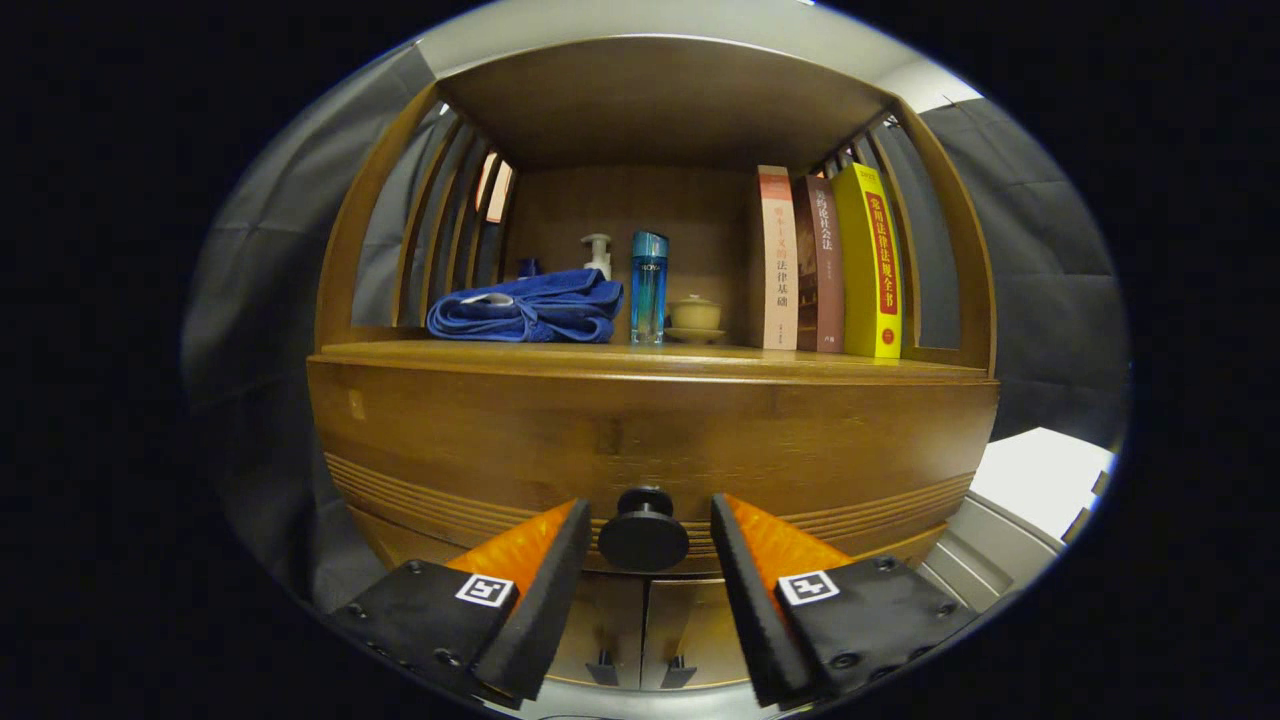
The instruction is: Pull open the drawer, take out the items inside it, and place them on the countertop above the cabinet.
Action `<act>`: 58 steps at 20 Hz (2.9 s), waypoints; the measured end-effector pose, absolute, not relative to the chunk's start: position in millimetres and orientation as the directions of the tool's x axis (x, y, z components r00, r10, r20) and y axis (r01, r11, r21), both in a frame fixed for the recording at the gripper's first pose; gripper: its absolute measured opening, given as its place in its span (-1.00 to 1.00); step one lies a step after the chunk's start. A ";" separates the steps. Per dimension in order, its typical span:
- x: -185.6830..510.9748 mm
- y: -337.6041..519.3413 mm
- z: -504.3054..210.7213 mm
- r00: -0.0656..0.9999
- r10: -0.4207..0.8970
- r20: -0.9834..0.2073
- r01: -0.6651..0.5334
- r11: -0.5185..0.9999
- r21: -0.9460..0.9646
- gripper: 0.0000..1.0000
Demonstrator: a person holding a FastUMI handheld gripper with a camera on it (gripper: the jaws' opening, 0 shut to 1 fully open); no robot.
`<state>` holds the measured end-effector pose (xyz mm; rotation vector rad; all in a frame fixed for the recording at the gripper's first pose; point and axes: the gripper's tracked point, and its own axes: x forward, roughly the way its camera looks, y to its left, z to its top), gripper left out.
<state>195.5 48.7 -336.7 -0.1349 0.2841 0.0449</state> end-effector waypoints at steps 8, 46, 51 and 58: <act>201.8 49.4 -342.1 0.956 0.008 -0.294 -0.029 0.997 -0.067 0.03; 55.0 42.4 -303.9 0.951 -0.014 -0.310 0.016 1.000 0.004 -0.11; 55.6 42.8 -303.2 0.953 -0.004 -0.304 0.008 1.000 0.012 0.29; 55.8 38.8 -299.1 0.955 -0.007 -0.297 0.006 1.000 -0.005 0.97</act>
